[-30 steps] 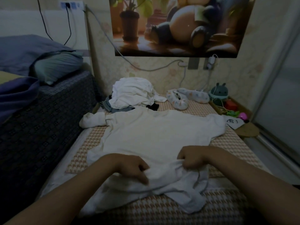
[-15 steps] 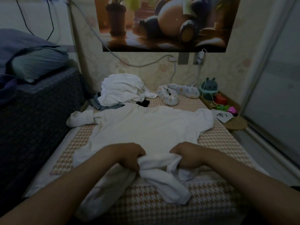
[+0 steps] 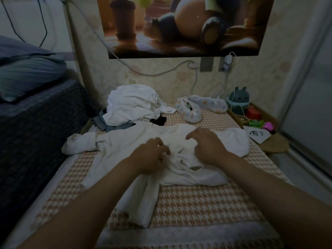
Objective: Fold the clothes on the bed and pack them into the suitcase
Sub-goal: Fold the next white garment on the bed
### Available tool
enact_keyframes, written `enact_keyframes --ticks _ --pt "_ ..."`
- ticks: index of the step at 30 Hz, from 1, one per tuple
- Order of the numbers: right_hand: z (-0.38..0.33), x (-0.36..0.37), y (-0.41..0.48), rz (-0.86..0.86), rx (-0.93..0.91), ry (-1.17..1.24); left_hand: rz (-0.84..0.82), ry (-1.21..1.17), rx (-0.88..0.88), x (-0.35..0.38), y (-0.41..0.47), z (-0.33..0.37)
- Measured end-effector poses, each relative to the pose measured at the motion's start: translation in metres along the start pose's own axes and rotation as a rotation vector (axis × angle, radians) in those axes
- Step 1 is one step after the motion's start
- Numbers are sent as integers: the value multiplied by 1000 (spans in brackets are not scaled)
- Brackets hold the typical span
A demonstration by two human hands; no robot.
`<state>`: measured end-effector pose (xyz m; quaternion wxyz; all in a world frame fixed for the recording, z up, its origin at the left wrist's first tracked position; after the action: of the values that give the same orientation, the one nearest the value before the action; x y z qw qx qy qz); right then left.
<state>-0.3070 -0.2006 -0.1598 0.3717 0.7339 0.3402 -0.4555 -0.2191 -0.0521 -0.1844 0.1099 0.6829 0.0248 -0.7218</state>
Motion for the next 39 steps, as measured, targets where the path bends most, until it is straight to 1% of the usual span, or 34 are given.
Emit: enact_keyframes --ticks 1,2,3,4,5,6,7,8,10,11,12,13,14,15,16,17,18,19,20,21,22,24,26,28,29,30,32,35,37,39 --pt "-6 11 1 -98 -28 67 -152 -35 -2 13 -4 4" --pt "-11 26 -1 -237 -32 105 -323 -48 -18 26 -14 7" --pt "-12 43 -5 -381 -18 96 -467 -49 -41 34 -26 8" --pt "-12 57 -10 -495 0 43 -554 -39 -59 40 -39 7" --pt "-8 68 -13 -551 25 -42 -579 -19 -69 40 -49 4" --pt "-5 71 -11 -536 46 -119 -565 8 -78 38 -56 1" --pt "-5 68 -4 -463 51 -190 -532 28 -90 35 -60 -6" --pt "-7 61 4 -354 41 -257 -474 35 -100 32 -62 -13" --pt "-16 43 18 -119 16 -389 -295 22 -135 15 -63 -33" --pt "-20 37 21 -41 13 -461 -212 11 -165 4 -65 -43" --pt "-23 34 22 -7 17 -535 -149 3 -195 -5 -68 -53" --pt "-25 36 22 -12 22 -605 -97 4 -212 -13 -72 -59" --pt "-30 38 21 -37 22 -645 -63 -2 -209 -20 -76 -60" --pt "-39 41 20 -50 -11 -622 -45 -40 -179 -24 -80 -56" --pt "-55 43 18 -46 -82 -530 -66 -128 -141 -22 -83 -47" --pt "-73 46 16 -47 -173 -405 -142 -229 -104 -12 -88 -35" --pt "-90 52 11 -90 -250 -291 -256 -302 -92 1 -95 -24" --pt "-101 62 6 -160 -294 -206 -378 -315 -96 15 -104 -16" --pt "-105 76 3 -243 -296 -175 -467 -291 -116 25 -111 -12" --pt "-106 88 2 -278 -281 -215 -490 -271 -130 31 -116 -11" --pt "-105 99 3 -259 -275 -285 -477 -247 -147 34 -118 -13" --pt "-108 107 10 -85 -328 -424 -426 -203 -158 33 -117 -16" --pt "-111 100 22 10 -311 -464 -322 -166 -125 25 -107 -21" --pt "-107 96 37 -54 -226 -387 -170 -179 -107 9 -96 -36" --pt "-103 95 46 -112 -162 -346 -96 -185 -144 -3 -91 -53" --pt "-99 92 56 -128 -109 -301 -20 -196 -211 -15 -88 -76" --pt "-93 81 78 -60 -48 -275 183 -294 -391 -42 -85 -123" --pt "-85 70 109 58 41 -253 585 -552 -657 -74 -87 -182" --pt "-86 61 126 151 95 -198 788 -592 -758 -84 -78 -213" --pt "-89 52 141 259 144 -230 897 -576 -791 -90 -61 -240"
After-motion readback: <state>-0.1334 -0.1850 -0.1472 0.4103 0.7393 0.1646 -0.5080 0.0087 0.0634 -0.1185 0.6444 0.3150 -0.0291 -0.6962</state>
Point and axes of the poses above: each hand's wrist, its own y-axis towards the middle knuckle, its own x-axis out of the palm, z = x × y, the point moved 9 cm from there along y, towards the middle knuckle, and after that the axes turned 13 degrees about x, right-handed, at the moved point
